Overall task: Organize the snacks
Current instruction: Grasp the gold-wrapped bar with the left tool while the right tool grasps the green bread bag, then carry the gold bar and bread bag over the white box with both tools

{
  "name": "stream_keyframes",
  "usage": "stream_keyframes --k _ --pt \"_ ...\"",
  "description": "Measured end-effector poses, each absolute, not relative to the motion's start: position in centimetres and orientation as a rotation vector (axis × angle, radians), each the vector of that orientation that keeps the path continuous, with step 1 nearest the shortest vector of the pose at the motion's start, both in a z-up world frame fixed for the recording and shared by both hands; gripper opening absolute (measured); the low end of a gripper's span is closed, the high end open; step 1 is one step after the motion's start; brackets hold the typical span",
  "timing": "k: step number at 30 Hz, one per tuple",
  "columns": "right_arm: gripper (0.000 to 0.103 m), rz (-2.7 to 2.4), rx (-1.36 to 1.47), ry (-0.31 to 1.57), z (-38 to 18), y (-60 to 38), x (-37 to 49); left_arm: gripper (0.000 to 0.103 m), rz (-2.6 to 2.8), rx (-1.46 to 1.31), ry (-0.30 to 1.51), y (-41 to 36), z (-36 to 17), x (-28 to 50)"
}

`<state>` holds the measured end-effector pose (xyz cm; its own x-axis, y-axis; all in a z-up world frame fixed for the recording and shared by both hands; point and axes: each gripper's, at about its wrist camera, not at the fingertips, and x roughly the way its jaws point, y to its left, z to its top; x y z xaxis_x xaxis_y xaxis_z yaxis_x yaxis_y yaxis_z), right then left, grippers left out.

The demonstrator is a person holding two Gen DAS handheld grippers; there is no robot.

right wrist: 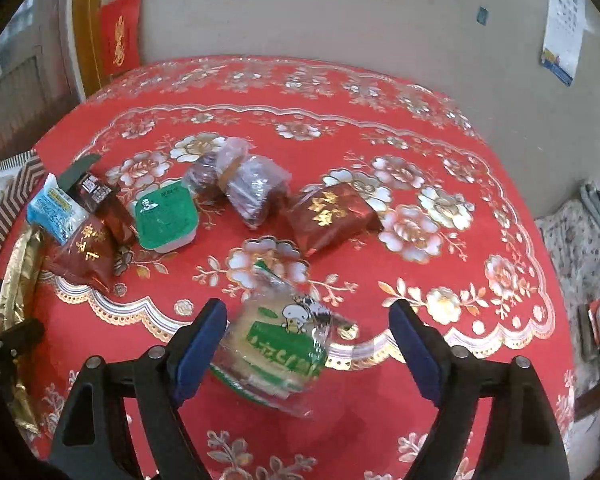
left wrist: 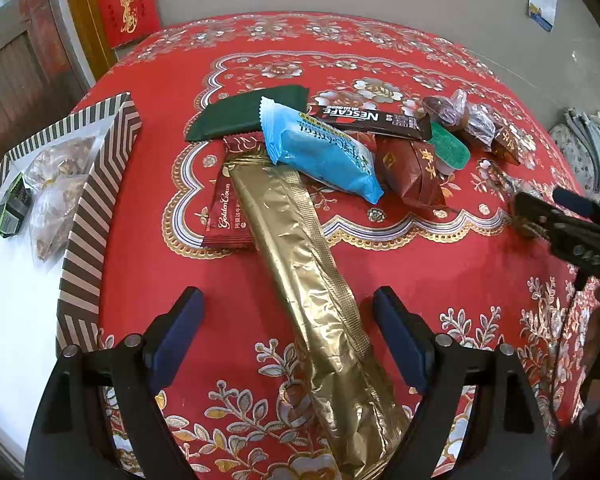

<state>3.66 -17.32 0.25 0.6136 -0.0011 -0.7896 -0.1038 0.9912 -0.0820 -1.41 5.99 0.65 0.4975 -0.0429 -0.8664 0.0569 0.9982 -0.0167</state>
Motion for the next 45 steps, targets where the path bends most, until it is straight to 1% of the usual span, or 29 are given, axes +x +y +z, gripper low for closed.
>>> stream_keyframes --k 3,5,8,9,10,11,12,15,16,17,18,19,20,23,27,38,45 --pt "0.085 0.098 0.048 0.921 0.4 -19.2 3.2 0.087 -0.047 0.021 1.052 5.8 0.6 -1.2" --pt "0.085 0.1 0.112 0.93 0.4 -19.5 3.1 0.087 -0.037 0.024 1.056 5.7 0.6 -1.2" --pt "0.085 0.102 0.097 0.94 0.0 -18.7 3.3 0.087 -0.026 0.02 1.057 5.6 0.5 -1.1" --pt "0.083 0.097 0.086 0.944 -0.2 -18.5 3.4 0.088 -0.026 0.02 1.059 5.5 0.5 -1.1" --pt "0.077 0.098 0.086 0.944 -0.4 -18.3 3.5 0.089 -0.027 0.021 1.062 5.5 0.5 -1.0" --pt "0.06 0.098 0.092 0.942 -0.6 -18.4 3.5 0.089 -0.027 0.019 1.062 5.5 0.5 -1.0" --pt "0.057 0.087 0.083 0.933 -0.6 -18.5 3.5 0.089 -0.035 0.012 1.056 5.5 0.5 -1.0" --pt "0.054 0.093 0.071 0.918 -0.5 -18.9 2.9 0.087 -0.056 0.017 1.032 5.6 0.5 -1.3" --pt "0.052 0.097 0.071 0.913 -0.5 -19.2 2.6 0.079 -0.055 0.038 1.024 5.5 0.6 -1.5" --pt "0.052 0.098 0.069 0.908 -0.5 -19.4 2.2 0.065 -0.065 0.039 1.011 5.6 0.8 -1.7" --pt "0.052 0.104 0.07 0.904 -0.4 -19.6 1.8 0.055 -0.066 0.038 0.999 5.8 1.0 -1.9" --pt "0.052 0.112 0.07 0.902 -0.3 -19.6 1.4 0.033 -0.067 0.033 0.99 6.1 1.1 -2.1" --pt "0.052 0.119 0.068 0.895 -0.2 -19.7 1.0 0.02 -0.071 0.026 0.988 6.5 1.2 -2.3" --pt "0.052 0.139 0.078 0.88 0.1 -19.6 0.1 0.017 -0.11 -0.013 0.996 7.6 1.3 -2.4" --pt "0.052 0.179 0.091 0.864 0.9 -18.9 -1.2 0.017 -0.133 -0.028 1.003 8.3 1.4 -3.4" --pt "0.052 0.285 0.068 0.815 3.3 -14.8 -2.9 0.017 -0.122 -0.004 0.899 10.5 5.0 -6.3" --pt "0.052 0.331 0.024 0.793 4.6 -11.5 -3.7 0.017 -0.11 0.002 0.867 11.4 6.1 -6.8"
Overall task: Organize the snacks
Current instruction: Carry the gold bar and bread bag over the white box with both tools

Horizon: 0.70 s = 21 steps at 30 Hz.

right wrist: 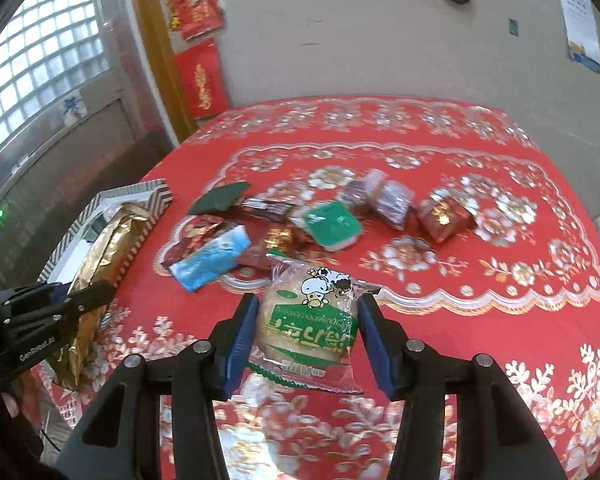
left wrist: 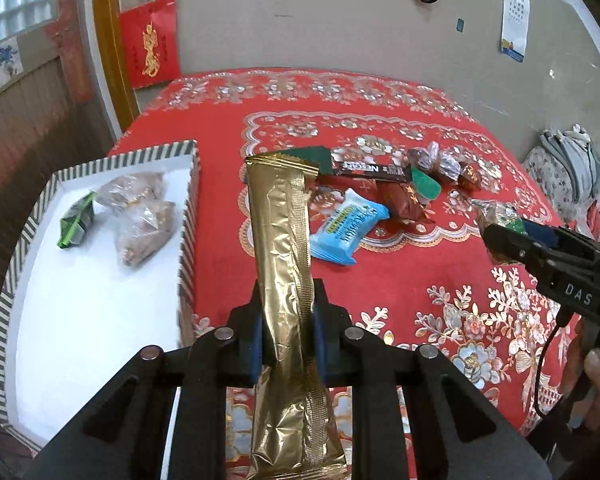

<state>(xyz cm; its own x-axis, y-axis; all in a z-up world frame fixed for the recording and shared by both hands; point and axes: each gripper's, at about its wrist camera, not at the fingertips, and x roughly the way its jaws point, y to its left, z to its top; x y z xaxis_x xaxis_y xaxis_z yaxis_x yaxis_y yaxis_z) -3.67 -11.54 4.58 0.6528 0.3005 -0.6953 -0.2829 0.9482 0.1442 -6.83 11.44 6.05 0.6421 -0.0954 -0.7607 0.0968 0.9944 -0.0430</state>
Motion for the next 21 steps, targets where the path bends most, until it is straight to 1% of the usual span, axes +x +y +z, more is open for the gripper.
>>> stream_keyframes --k 7,21 --pt "0.052 0.387 -0.026 0.774 5.8 -7.9 -3.9 0.017 -0.067 -0.004 0.831 13.7 7.3 -7.2" --pt "0.052 0.484 -0.106 0.753 7.3 -1.2 -3.5 0.017 0.049 -0.034 0.81 19.5 7.9 -7.3"
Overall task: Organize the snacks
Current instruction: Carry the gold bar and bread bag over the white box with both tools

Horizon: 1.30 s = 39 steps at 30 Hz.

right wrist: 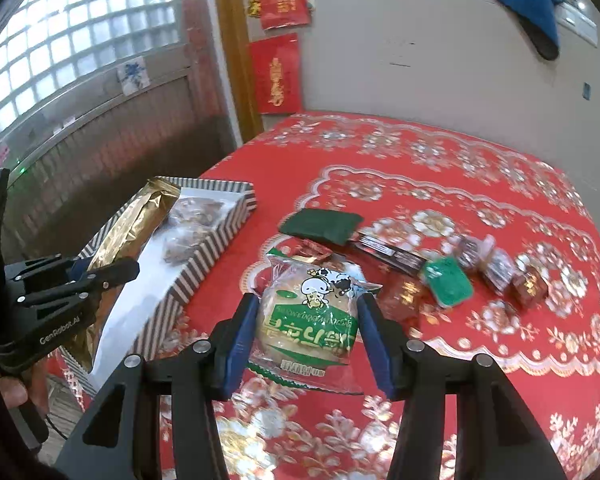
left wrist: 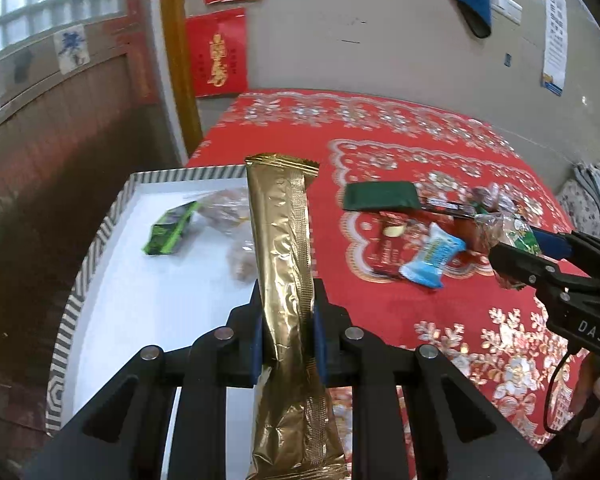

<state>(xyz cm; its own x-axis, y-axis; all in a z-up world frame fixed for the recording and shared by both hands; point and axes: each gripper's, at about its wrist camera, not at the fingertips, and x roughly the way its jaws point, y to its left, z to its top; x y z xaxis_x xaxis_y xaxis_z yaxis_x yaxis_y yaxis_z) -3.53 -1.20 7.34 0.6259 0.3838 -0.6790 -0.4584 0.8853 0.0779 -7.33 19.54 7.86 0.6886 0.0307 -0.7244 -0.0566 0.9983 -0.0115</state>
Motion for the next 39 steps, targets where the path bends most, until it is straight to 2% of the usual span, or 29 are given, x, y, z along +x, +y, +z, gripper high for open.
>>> stream_keyframes --k 16,29,39 --pt "0.052 0.603 -0.202 0.758 7.3 7.9 -2.4 0.017 0.182 -0.077 0.847 27.9 6.6 -6.7" --pt "0.052 0.732 -0.291 0.794 4.6 17.0 -2.3 0.017 0.222 -0.104 0.921 31.4 3.7 -6.1" --pt "0.052 0.763 -0.322 0.852 1.7 20.2 -2.0 0.017 0.232 -0.108 0.954 32.0 2.4 -5.5"
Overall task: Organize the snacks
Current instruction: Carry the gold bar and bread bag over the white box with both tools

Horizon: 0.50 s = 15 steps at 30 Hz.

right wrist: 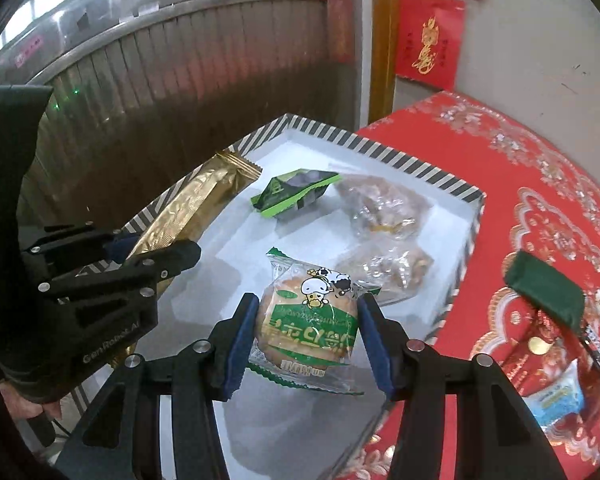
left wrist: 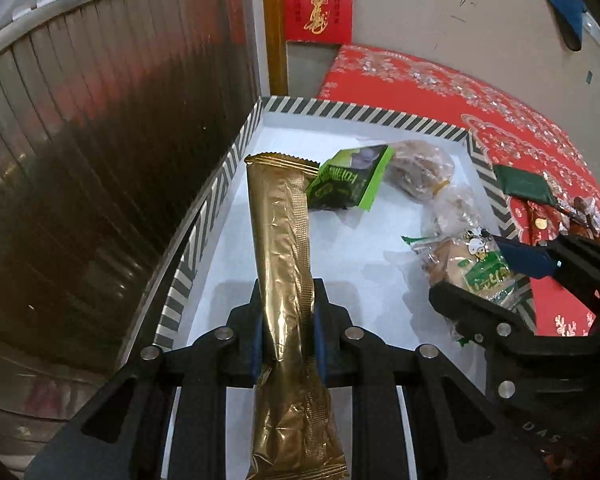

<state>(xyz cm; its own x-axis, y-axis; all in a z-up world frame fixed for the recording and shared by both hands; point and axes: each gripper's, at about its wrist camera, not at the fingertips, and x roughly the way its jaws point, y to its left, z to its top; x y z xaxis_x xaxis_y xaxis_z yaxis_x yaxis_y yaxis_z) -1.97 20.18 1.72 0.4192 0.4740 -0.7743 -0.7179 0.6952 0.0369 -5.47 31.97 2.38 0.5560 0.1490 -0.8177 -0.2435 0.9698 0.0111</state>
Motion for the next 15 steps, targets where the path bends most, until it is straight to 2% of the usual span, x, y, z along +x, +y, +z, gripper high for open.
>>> stream_keyframes --k 13,15 --pt "0.054 0.779 -0.348 0.887 0.6 21.5 -1.4 0.018 0.24 -0.11 1.003 32.2 1.1 -4.3" --pt "0.054 0.787 -0.335 0.898 0.5 21.6 -1.2 0.022 0.245 -0.105 1.004 32.2 1.1 -4.2"
